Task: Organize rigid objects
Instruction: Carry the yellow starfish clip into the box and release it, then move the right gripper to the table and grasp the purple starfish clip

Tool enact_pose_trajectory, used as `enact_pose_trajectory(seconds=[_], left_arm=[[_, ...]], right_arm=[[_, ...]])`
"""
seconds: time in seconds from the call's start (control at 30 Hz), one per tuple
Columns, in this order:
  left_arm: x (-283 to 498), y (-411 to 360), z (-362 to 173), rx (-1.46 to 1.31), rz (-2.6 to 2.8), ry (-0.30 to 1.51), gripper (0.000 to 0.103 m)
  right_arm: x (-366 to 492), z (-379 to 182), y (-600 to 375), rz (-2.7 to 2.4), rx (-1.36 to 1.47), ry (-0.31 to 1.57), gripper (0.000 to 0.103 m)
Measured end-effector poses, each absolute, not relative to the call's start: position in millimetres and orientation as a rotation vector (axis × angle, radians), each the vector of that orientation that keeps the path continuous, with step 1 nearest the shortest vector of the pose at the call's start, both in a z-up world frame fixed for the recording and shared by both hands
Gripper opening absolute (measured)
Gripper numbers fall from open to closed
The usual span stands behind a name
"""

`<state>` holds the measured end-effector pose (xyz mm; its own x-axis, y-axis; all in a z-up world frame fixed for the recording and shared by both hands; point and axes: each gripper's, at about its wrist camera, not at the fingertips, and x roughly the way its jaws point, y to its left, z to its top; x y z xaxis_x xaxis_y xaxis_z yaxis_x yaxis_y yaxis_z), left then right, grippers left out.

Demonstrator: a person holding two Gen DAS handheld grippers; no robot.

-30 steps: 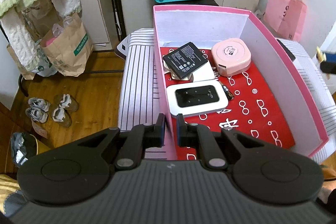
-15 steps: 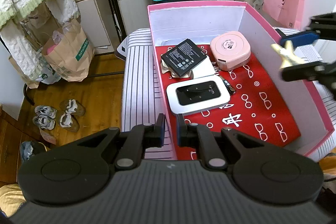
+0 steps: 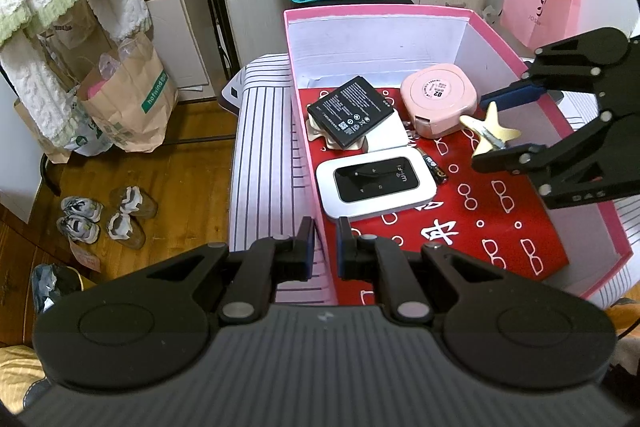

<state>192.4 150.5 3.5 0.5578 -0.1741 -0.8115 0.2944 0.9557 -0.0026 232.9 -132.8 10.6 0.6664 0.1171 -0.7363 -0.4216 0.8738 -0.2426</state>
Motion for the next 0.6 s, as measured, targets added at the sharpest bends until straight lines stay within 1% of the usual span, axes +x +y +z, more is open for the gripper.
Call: enact_pose_trajectory(seconds=[0.13, 0.17, 0.2, 0.37, 0.6], left_arm=[[192, 152, 4, 0.135, -0.272, 0.936, 0.008], [192, 153, 4, 0.132, -0.271, 0.935, 0.008], [192, 153, 4, 0.128, -0.271, 0.934, 0.008], [192, 153, 3, 0.126, -0.268, 0.933, 0.008], [191, 152, 3, 0.127, -0.266, 0.932, 0.008]], right_arm=[[239, 1, -131, 0.284, -0.459, 0.819, 0.056], [240, 0, -132, 0.274, -0.457, 0.822, 0.061], [240, -1, -133, 0.262, -0.456, 0.820, 0.063], [220, 11, -142, 0.252, -0.416, 0.721, 0.070], [164, 42, -174, 0.261, -0.248, 0.550, 0.071]])
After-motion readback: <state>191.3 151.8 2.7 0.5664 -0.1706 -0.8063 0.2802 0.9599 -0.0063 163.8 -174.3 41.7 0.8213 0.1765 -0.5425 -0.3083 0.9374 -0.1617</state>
